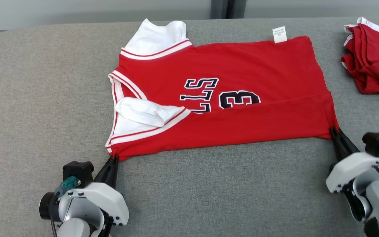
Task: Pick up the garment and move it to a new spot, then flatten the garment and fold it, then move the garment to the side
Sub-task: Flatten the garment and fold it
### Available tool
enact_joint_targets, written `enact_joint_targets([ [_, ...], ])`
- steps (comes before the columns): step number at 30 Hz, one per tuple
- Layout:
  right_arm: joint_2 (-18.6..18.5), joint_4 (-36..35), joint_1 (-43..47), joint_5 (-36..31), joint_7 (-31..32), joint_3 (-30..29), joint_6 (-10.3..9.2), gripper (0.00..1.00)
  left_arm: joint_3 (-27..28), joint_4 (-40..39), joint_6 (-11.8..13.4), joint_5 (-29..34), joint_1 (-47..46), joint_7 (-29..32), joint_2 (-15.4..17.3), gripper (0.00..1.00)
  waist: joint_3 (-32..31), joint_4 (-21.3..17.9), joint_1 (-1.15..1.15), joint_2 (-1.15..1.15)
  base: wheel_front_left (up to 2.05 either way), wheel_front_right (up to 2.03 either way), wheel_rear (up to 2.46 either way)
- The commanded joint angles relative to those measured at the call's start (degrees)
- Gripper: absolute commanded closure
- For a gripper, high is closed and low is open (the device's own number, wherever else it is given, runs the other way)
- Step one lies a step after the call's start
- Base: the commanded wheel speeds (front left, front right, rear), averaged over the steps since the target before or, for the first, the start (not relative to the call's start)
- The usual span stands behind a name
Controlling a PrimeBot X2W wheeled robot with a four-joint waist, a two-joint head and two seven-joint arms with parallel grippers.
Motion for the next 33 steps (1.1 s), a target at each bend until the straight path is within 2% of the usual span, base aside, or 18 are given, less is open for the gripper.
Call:
enact_joint_targets([
  [1,-0.8,-0.5,1.2,0.3,-0.3,-0.1,-0.01,1.00,0.1,-0.2,-0.2,-0.4,0.8,-0.1,0.6,1.00,-0.1,0.0,0.00,0.00,0.00,0.00,0.00],
  [11,-4.4,-13.2,14.4,2.9,-0.3,-2.4,-0.01,1.00,0.5,-6.4,0.8,-1.4,7.7,0.6,2.5,1.00,-1.8,0.2,0.00,0.00,0.00,0.00,0.00],
  [18,-6.4,-16.8,19.6,4.4,-0.3,-3.4,-0.02,1.00,-0.1,-12.3,2.7,-2.0,13.7,4.6,3.2,1.00,-2.6,0.0,0.00,0.00,0.00,0.00,0.00],
  [25,-7.6,-18.9,24.1,5.8,0.4,-3.5,-0.01,1.00,-1.7,-18.9,4.1,-2.5,18.7,9.7,4.3,1.00,-3.4,1.5,0.00,0.00,0.00,0.00,0.00],
  [32,-8.9,-21.9,27.2,6.6,4.0,-3.9,-0.02,1.00,-1.8,-19.0,5.2,-2.9,19.1,11.0,3.8,1.00,-3.4,1.8,0.00,0.00,0.00,0.00,0.00],
  [33,-8.8,-21.9,27.1,6.4,4.1,-4.5,-0.02,0.78,-1.7,-18.6,5.5,-2.5,18.6,10.5,3.8,0.96,-3.4,1.8,0.00,0.00,0.00,0.00,0.00],
])
